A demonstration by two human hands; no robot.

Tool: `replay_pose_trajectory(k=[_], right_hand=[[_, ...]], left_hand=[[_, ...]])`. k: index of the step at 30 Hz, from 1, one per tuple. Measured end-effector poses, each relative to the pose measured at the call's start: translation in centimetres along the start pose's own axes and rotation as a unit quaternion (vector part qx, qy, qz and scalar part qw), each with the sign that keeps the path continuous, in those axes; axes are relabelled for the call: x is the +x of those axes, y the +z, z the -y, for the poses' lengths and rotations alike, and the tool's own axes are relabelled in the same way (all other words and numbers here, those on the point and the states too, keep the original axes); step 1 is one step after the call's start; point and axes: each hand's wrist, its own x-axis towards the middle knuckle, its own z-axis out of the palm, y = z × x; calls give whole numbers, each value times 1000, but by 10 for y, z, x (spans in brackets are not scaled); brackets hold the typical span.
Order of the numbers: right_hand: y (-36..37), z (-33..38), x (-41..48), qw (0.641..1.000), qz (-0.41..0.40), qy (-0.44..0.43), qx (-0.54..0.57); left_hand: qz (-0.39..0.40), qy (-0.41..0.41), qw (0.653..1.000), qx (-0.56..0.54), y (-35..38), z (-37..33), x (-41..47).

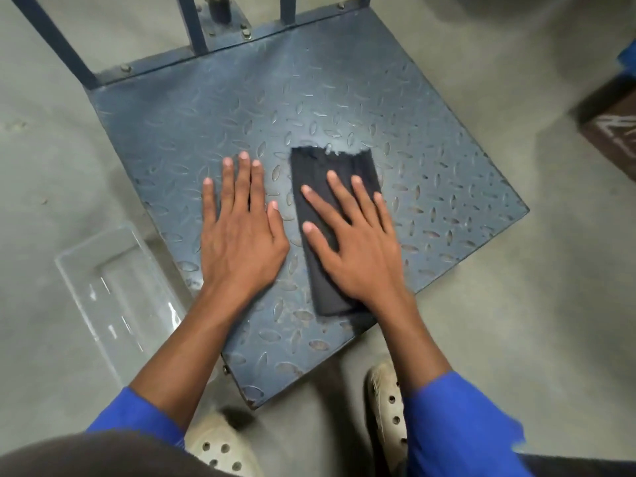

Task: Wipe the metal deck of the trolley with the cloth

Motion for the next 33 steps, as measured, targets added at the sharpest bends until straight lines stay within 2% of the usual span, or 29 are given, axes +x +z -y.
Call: replay_pose_trajectory(k=[2,6,8,11,14,19,21,24,26,29,33], right_hand=[[-5,-21,-9,999,4,41,0],[-12,-60,57,991,-4,132,15],[-7,-45,68,991,-5,129,22],[2,-5,15,996,-17,81,18],[2,-9,-30,990,-23,138,-6],[-6,-46,32,979,-23,203,19],[-5,-37,40,983,-26,181,22],[1,-15,-5,994,-20,105,10],[2,-17,-37,991,-27,132,-12],[-4,-43,-20,977,-29,213,0],[-5,-52,25,977,-30,208,23]], left_hand=[[2,0,1000,4,1,1,-1],[3,2,1000,3,3,1,-1],[2,0,1000,5,3,1,-1],[0,-1,1000,-2,1,0,-1],[4,2,1000,-3,1,-1,-2],[14,31,999,5,4,-7,-18],[15,36,999,2,4,-13,-26],[16,46,999,-1,4,-19,-32],[22,52,998,3,5,-20,-33],[28,66,997,12,6,-21,-34],[28,77,997,11,8,-22,-36]])
